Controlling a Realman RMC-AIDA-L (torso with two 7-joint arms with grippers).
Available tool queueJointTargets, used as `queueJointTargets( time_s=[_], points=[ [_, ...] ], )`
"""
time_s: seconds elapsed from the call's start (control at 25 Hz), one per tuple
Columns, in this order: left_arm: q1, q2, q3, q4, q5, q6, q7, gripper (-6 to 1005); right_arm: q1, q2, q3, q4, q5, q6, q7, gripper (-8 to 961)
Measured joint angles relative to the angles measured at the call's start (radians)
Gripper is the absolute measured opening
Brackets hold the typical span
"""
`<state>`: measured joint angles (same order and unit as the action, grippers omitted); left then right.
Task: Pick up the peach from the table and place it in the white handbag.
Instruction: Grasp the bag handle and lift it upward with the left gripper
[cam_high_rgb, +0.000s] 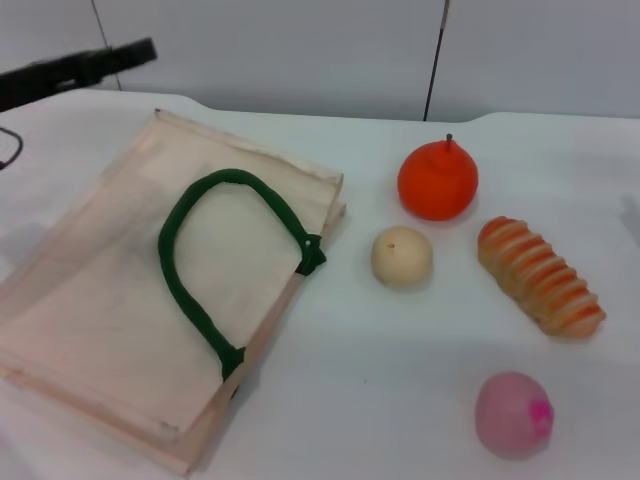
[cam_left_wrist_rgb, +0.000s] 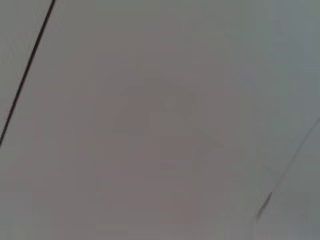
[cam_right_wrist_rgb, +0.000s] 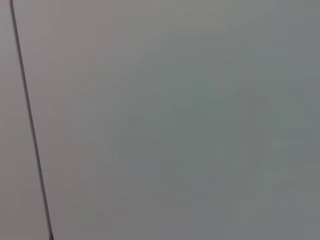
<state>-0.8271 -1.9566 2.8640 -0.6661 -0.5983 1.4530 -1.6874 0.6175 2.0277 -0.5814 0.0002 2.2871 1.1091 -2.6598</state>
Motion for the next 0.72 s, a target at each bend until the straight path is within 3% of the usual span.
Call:
queueJointTargets(
  time_s=[0.28,0.48,0.72],
  points=[
    [-0.102,0.006,0.002,-0.078,0.34,0.005,-0.068,769,-0.006,-0.001,0.0,-0.003,0.0,0.0,0.0,896],
    [-0.151,-0.007,0.001,-0.068,0.471,-0.033,-0.065,762,-0.002,-0.001,0.0,-0.003,0.0,0.0,0.0,896],
    [-0.169,-0.012,0.001,-0.016,0.534,-0.099,-0.069,753,-0.001,-0.001,0.0,-0.003,0.0,0.0,0.0,896]
  ],
)
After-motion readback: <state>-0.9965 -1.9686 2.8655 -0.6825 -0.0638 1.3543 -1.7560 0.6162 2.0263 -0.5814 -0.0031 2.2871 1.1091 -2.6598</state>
